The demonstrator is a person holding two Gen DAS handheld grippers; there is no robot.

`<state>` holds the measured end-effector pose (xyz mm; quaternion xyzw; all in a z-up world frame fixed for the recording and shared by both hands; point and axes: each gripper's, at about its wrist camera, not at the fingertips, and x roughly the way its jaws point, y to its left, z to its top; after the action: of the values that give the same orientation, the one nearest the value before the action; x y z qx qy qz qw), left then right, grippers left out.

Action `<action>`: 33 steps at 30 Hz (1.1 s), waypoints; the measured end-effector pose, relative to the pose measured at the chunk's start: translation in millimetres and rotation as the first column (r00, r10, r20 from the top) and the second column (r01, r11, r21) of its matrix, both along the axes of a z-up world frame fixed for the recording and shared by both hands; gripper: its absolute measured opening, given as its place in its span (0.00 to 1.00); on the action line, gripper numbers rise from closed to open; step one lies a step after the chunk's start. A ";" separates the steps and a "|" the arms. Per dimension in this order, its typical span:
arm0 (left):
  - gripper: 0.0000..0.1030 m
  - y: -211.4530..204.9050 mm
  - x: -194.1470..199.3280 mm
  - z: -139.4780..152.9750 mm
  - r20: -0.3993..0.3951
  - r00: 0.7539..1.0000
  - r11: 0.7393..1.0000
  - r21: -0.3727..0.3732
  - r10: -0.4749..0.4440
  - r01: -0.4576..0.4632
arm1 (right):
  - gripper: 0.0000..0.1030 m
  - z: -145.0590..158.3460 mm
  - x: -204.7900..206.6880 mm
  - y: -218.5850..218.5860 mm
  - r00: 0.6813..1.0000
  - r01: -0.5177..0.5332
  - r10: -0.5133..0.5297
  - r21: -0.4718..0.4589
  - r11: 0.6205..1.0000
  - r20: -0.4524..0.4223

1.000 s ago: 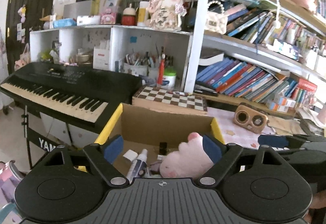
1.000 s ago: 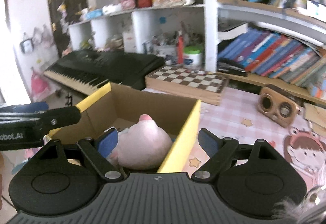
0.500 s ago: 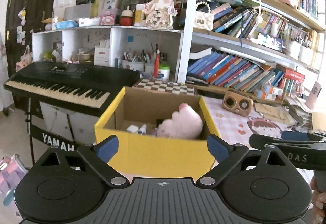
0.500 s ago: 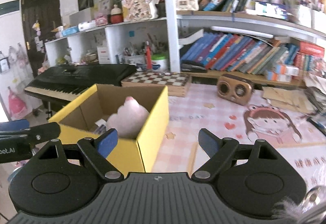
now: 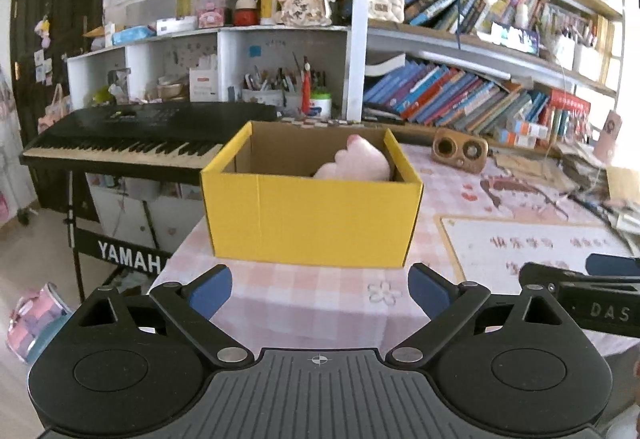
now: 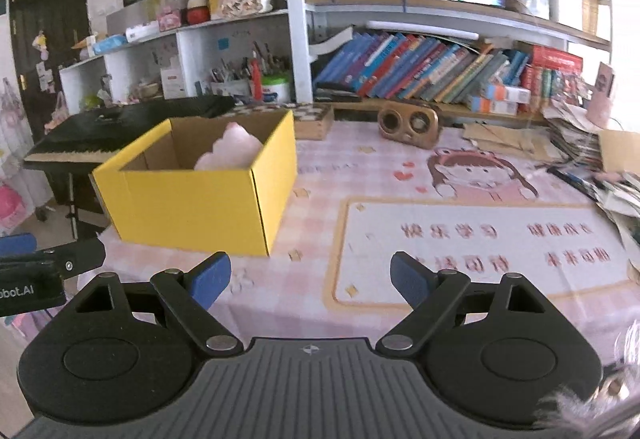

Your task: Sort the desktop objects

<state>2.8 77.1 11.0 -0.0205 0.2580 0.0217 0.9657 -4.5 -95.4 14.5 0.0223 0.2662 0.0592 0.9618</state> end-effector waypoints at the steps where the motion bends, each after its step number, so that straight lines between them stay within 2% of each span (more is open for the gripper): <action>1: 0.95 -0.8 -1.5 -0.9 -0.002 1.000 1.000 0.005 0.000 0.000 | 0.85 -2.4 -3.5 -1.3 1.000 0.003 -0.003 0.001 1.000 -0.009; 7: 0.97 -5.4 -6.9 -7.3 -0.032 0.999 1.000 0.011 -0.010 0.010 | 0.85 -13.3 -18.3 -3.4 0.998 0.026 -0.026 0.003 1.000 -0.050; 13: 0.97 -14.8 -14.2 -14.8 -0.044 0.998 0.999 0.030 -0.036 0.038 | 0.90 -17.9 -29.5 -2.2 0.998 0.019 -0.019 0.002 1.000 -0.062; 21: 0.97 -16.0 -10.7 -19.6 -0.075 0.996 0.999 0.021 -0.041 0.043 | 0.97 -20.7 -28.8 -8.3 0.995 0.055 -0.055 -0.006 0.998 -0.087; 33: 1.00 -15.4 -5.6 -20.8 -0.093 0.995 1.000 0.017 -0.021 0.023 | 0.99 -23.0 -24.5 -9.5 0.991 0.062 -0.064 -0.022 0.998 -0.116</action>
<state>-2.8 61.7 -9.8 -0.0077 0.3025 0.0142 0.9530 -29.0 -104.8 -8.6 0.0255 0.3218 0.0251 0.9461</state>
